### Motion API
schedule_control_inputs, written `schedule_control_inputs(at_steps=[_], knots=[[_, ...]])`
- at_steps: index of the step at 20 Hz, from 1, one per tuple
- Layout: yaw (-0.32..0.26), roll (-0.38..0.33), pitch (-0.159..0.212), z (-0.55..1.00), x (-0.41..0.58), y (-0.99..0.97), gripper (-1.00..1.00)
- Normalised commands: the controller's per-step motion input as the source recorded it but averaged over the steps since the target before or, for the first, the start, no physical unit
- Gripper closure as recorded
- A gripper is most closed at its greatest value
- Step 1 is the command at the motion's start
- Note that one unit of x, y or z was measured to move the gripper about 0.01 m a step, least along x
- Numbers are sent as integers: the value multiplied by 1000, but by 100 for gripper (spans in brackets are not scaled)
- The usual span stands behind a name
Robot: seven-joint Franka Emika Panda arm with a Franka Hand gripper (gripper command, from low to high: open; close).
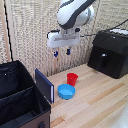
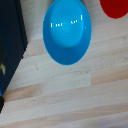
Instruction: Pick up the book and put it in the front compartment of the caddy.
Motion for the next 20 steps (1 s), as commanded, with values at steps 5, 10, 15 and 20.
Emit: schedule_control_inputs(at_steps=[5, 10, 15, 20], knots=[[0, -106, 12, 100, 152, 832, -100], [0, -107, 11, 70, 164, 830, -100], [0, -138, 31, -12, 189, 728, -100], [39, -152, 57, -103, 266, 320, -100]])
